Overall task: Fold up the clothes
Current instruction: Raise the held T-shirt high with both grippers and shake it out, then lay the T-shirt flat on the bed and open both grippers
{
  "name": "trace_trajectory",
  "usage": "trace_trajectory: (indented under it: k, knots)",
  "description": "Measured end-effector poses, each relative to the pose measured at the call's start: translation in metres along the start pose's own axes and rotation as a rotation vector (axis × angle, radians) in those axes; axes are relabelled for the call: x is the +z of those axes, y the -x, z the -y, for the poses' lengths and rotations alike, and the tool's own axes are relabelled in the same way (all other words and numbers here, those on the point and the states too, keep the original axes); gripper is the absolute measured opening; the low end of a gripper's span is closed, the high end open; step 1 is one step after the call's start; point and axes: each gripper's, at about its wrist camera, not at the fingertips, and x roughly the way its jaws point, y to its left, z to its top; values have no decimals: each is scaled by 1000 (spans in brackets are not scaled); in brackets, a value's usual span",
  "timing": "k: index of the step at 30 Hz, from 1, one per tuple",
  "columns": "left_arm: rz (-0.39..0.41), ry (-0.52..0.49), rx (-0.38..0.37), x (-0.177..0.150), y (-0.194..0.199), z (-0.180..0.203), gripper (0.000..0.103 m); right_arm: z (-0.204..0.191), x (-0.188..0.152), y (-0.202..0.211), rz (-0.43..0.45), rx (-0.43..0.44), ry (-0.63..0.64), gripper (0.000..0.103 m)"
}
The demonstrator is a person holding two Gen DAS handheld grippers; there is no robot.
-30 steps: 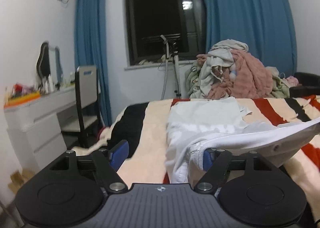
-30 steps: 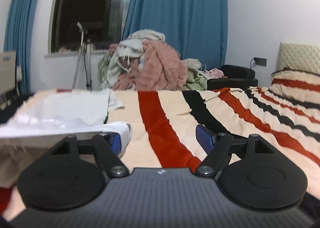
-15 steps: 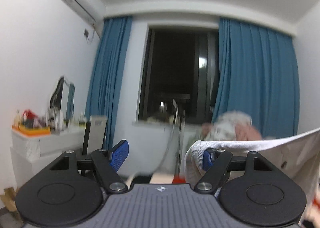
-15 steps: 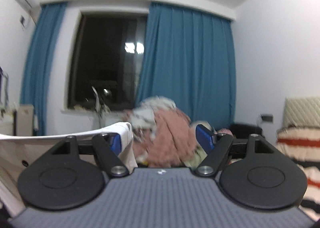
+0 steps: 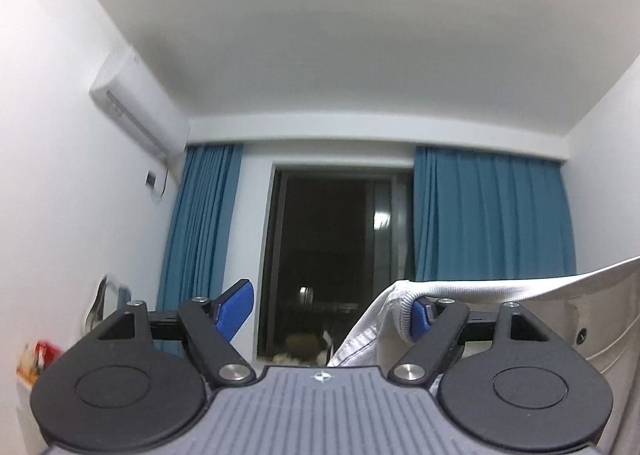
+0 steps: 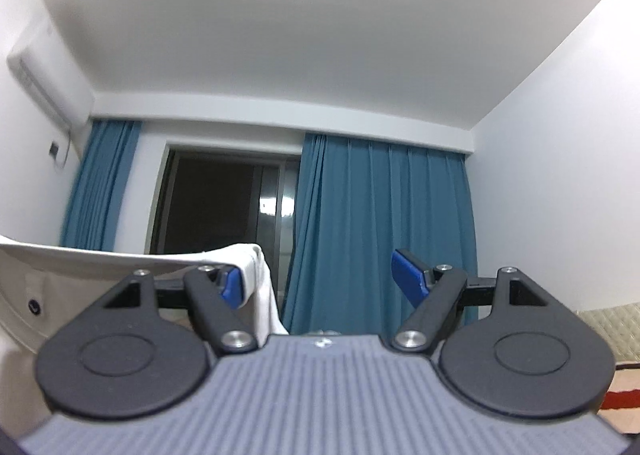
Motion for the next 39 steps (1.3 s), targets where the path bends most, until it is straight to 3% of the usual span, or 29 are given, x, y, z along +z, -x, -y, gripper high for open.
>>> trace_trajectory:
  k: [3, 6, 10, 13, 18, 22, 26, 29, 32, 35, 39]
  knots:
    - [-13, 8, -28, 14, -9, 10, 80, 4, 17, -10, 4, -8, 10, 76]
    - [-41, 16, -64, 15, -19, 20, 83, 8, 11, -20, -21, -12, 12, 76]
    - [-76, 31, -107, -28, -34, 36, 87, 14, -28, -30, -62, -24, 12, 77]
    - [-140, 61, -124, -86, -62, 42, 87, 15, -77, -53, -134, -13, 14, 77]
    - [-227, -21, -82, -195, -126, 60, 94, 7, -176, -116, -344, 23, -13, 77]
    - [-334, -18, -53, -286, -213, 72, 94, -10, -269, -194, -491, 35, -41, 77]
    - [-396, -63, -1, -384, -314, 88, 98, -29, -363, -286, -533, 6, -53, 76]
    - [-444, -77, 36, -476, -393, 97, 98, -51, -446, -343, -551, -32, -11, 75]
    - [-560, -9, 66, -580, -481, 80, 98, -58, -531, -368, -615, -5, -28, 75]
    - [-703, 44, 79, -685, -537, 63, 98, -62, -615, -387, -687, 37, -57, 75]
    - [-893, 17, -23, -802, -594, 32, 98, -72, -717, -412, -818, 91, -60, 75]
